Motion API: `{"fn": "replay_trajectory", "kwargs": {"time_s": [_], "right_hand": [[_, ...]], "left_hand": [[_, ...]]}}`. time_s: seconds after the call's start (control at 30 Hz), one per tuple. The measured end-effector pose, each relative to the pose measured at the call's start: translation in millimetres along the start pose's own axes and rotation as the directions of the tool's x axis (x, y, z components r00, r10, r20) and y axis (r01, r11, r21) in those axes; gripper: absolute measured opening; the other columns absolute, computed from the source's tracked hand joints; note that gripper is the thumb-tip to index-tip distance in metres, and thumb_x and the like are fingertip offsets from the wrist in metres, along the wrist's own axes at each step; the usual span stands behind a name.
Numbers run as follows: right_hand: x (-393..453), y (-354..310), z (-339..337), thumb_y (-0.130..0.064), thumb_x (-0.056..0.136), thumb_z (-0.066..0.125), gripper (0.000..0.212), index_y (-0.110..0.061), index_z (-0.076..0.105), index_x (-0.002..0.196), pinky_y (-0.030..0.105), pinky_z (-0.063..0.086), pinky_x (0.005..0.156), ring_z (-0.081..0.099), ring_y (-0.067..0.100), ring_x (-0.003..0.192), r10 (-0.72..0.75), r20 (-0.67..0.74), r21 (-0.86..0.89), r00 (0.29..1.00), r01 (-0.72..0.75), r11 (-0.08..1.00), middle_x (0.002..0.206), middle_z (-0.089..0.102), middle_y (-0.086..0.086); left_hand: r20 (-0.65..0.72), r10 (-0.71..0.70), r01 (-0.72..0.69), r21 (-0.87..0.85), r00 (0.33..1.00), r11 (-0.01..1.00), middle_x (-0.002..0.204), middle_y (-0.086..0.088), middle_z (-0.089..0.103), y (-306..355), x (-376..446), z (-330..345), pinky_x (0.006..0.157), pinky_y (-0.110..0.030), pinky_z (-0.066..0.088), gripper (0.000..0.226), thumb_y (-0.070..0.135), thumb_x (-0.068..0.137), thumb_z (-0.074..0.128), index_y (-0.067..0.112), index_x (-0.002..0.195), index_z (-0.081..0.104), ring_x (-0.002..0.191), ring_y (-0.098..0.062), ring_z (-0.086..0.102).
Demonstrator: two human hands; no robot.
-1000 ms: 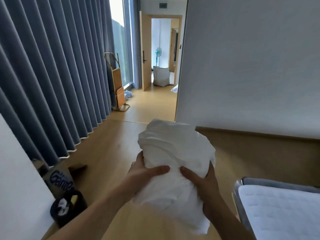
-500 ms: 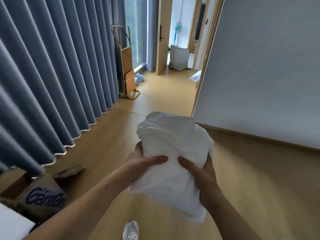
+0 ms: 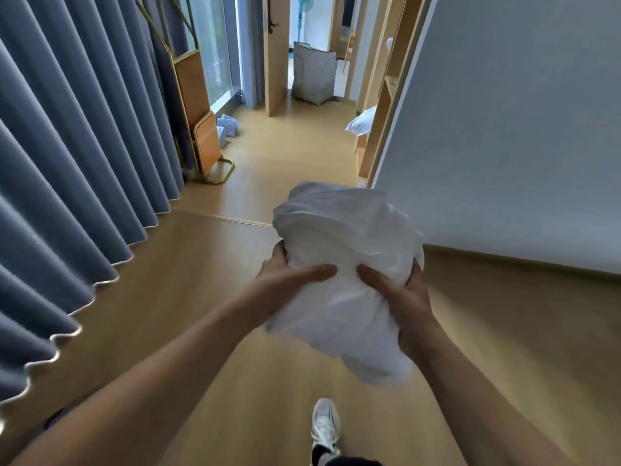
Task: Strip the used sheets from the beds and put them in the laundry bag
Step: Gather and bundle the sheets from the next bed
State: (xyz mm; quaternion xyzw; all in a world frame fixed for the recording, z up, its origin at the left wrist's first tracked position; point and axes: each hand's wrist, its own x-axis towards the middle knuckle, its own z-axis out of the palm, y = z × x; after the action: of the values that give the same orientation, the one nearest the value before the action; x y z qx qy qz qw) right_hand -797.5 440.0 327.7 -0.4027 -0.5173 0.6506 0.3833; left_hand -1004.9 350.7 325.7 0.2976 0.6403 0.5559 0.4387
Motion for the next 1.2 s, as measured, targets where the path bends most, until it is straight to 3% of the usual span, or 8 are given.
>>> {"fn": "replay_trajectory", "kwargs": {"time_s": [0.3, 0.47, 0.7, 0.9, 1.2], "right_hand": [[276.7, 11.5, 61.8, -0.042, 0.059, 0.100, 0.090, -0.042, 0.055, 0.136, 0.056, 0.058, 0.095, 0.073, 0.029, 0.110, 0.051, 0.041, 0.065, 0.998, -0.054, 0.996, 0.122, 0.074, -0.002], [421.0, -11.9, 102.1, -0.039, 0.062, 0.100, 0.090, -0.042, 0.052, 0.138, 0.057, 0.056, 0.097, 0.072, 0.029, 0.112, 0.076, 0.104, 0.076, 0.992, -0.084, 0.994, 0.125, 0.073, -0.001], [605.0, -26.5, 158.7, -0.038, 0.063, 0.100, 0.091, -0.040, 0.051, 0.140, 0.055, 0.056, 0.100, 0.072, 0.026, 0.113, 0.059, 0.114, 0.039, 0.992, -0.063, 0.997, 0.126, 0.073, -0.003], [795.9, -27.7, 218.2, -0.038, 0.061, 0.100, 0.091, -0.037, 0.052, 0.139, 0.056, 0.056, 0.098, 0.073, 0.029, 0.111, 0.028, 0.063, 0.032, 0.998, -0.030, 0.999, 0.126, 0.073, 0.000], [1033.9, -82.2, 274.1, -0.039, 0.051, 0.103, 0.085, -0.041, 0.061, 0.125, 0.058, 0.056, 0.098, 0.073, 0.033, 0.110, 0.039, -0.112, 0.123, 0.993, -0.025, 0.992, 0.121, 0.075, 0.002]], "left_hand": [[-0.088, -0.063, 0.065, 0.019, 0.994, 0.998, 0.125, 0.012, 0.068, 39.7, 265.4, -39.1, 0.098, -0.044, 0.057, 0.101, 0.060, 0.036, 0.102, 0.044, 0.121, 0.051, 0.114, -0.015, 0.068], [-0.132, -0.077, 0.076, -0.012, 0.988, 0.997, 0.128, 0.008, 0.067, 88.6, 395.8, -65.2, 0.101, -0.045, 0.055, 0.115, 0.056, 0.035, 0.103, 0.034, 0.132, 0.047, 0.115, -0.019, 0.068], [-0.152, -0.074, 0.073, -0.015, 0.986, 0.997, 0.128, 0.006, 0.065, 122.7, 575.8, -106.6, 0.099, -0.046, 0.057, 0.108, 0.060, 0.036, 0.102, 0.039, 0.127, 0.048, 0.114, -0.020, 0.068], [-0.081, -0.056, 0.055, -0.015, 0.995, 0.998, 0.127, 0.008, 0.064, 148.7, 779.4, -150.5, 0.099, -0.045, 0.056, 0.111, 0.061, 0.041, 0.100, 0.037, 0.134, 0.045, 0.114, -0.018, 0.066], [0.072, -0.035, 0.026, 0.118, 0.997, 0.993, 0.130, 0.008, 0.060, 255.0, 1041.5, -179.8, 0.099, -0.045, 0.056, 0.108, 0.069, 0.042, 0.097, 0.044, 0.133, 0.043, 0.118, -0.017, 0.063]]}}
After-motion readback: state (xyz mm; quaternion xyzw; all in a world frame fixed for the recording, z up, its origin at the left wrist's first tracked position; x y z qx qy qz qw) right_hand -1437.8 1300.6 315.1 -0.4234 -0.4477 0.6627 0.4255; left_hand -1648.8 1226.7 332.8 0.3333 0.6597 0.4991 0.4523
